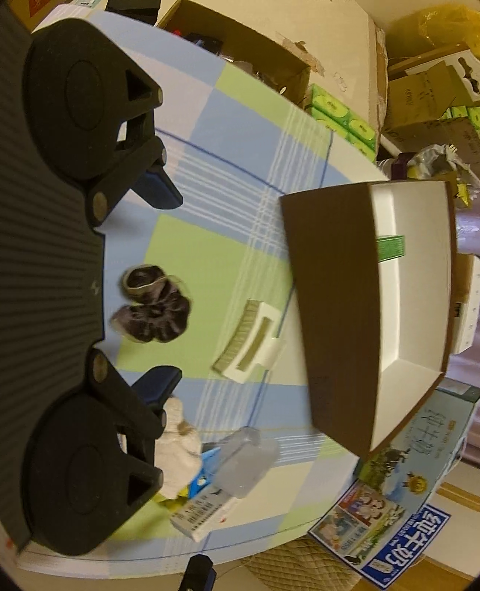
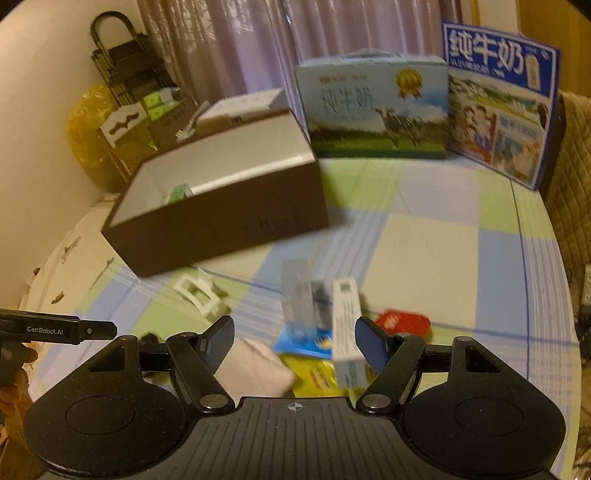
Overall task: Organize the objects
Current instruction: 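Move both tools back toward the remaining objects on the table, then grasp the dark scrunchie with the left tool while the right tool grasps the clear case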
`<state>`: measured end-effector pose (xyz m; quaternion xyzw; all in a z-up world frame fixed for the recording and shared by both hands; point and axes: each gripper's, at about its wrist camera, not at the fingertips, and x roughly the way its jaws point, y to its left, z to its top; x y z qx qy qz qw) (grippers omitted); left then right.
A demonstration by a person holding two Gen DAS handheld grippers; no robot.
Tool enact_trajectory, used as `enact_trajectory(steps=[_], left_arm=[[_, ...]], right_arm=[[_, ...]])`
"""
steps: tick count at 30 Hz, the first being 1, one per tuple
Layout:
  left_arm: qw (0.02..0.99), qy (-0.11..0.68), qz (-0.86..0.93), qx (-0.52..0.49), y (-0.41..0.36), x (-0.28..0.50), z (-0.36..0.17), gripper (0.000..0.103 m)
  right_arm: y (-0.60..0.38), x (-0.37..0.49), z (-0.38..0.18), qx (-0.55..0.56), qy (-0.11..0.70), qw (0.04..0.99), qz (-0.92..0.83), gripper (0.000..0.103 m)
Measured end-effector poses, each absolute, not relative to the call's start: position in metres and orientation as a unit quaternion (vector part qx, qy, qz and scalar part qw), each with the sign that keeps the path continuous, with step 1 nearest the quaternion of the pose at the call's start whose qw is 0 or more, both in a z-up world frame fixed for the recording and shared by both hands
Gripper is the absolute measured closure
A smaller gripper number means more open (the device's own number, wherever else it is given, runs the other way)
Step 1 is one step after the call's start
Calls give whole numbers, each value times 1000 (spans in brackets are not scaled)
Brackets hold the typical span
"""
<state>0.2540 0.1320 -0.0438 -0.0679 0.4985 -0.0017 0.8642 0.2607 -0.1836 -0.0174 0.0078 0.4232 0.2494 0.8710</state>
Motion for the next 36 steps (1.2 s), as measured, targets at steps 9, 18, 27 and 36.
enact_trajectory(steps=[9,18,27,36], left_arm=[[855,516,-13,-52,119,252,-65,16],[853,519,-33,-35,111,260,-86,24],[845,533,-36,-26,109,273,-103,50],[851,524,-43,-17,112,279,-98,79]], right_arm=[[-196,253,-28,15,438,867,236,34],[-199,253,-35,19,449,863,229,34],[-196,258,-35,18,453,862,228,34],[-181,273,-34,5,448,860,244,34]])
